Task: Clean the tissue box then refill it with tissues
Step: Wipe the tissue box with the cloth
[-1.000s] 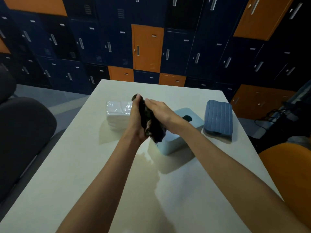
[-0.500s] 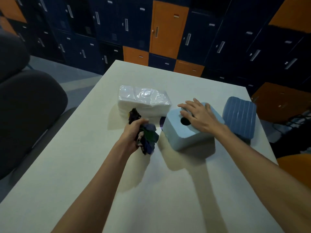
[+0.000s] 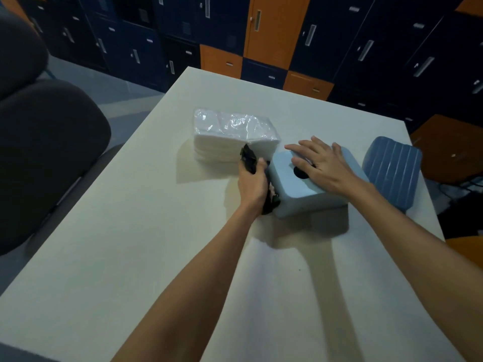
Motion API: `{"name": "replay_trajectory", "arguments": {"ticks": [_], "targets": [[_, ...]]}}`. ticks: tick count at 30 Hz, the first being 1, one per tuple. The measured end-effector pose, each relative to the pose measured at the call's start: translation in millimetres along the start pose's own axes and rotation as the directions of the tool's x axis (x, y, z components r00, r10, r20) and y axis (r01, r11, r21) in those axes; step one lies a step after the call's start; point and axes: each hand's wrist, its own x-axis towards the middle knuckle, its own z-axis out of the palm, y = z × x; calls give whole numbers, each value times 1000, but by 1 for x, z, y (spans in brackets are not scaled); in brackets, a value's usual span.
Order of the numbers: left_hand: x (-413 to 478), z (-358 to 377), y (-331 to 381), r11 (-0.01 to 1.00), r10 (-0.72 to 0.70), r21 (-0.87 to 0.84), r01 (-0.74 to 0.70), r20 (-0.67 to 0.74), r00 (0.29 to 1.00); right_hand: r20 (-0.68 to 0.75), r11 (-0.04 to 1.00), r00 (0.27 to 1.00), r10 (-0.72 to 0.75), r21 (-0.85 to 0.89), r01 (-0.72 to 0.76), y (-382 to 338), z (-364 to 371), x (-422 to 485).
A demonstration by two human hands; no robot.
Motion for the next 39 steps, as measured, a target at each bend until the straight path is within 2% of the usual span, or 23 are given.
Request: {"name": "replay_trajectory", "arguments": {"ticks": [7, 10, 13, 16, 18, 23, 27, 31, 33, 35, 39], "targets": [[-42, 11, -37, 968, -70, -231, 93, 106, 992, -2, 1000, 1000, 26, -3, -26, 0, 2, 2], [-51, 11, -54, 978, -81, -178, 106, 145, 986, 9, 999, 999, 32, -7, -32, -2, 3, 1], [-35, 12, -25, 970, -81, -219, 106, 120, 990, 19, 997, 997, 73, 11, -74, -4, 2, 0], [-14, 17, 2, 969, -162, -169, 181, 121, 979, 21, 994, 994, 107, 11, -107, -6, 2, -2], [-8, 20, 1, 975, -155, -142, 171, 121, 981, 18, 993, 992, 121, 6, -121, -7, 2, -2], [-50, 20, -33, 963, -85, -244, 115, 131, 988, 19, 992, 992, 127, -5, -126, -8, 1, -1], [-72, 4, -48, 990, -52, -124, 69, 138, 989, 26, 993, 993, 118, 13, -118, -8, 1, -4], [-43, 8, -21, 990, -120, -54, 127, 124, 985, 26, 990, 989, 142, 13, -143, -11, 0, -5], [-20, 16, -4, 973, -204, -87, 216, 124, 971, 26, 987, 987, 160, 19, -161, -11, 0, -6], [-6, 25, 13, 961, -230, -122, 248, 142, 963, 25, 984, 984, 174, 19, -175, -10, -1, -6], [-14, 36, 16, 958, -150, -225, 178, 136, 979, 19, 981, 981, 192, -13, -191, -12, 0, -3]]}}
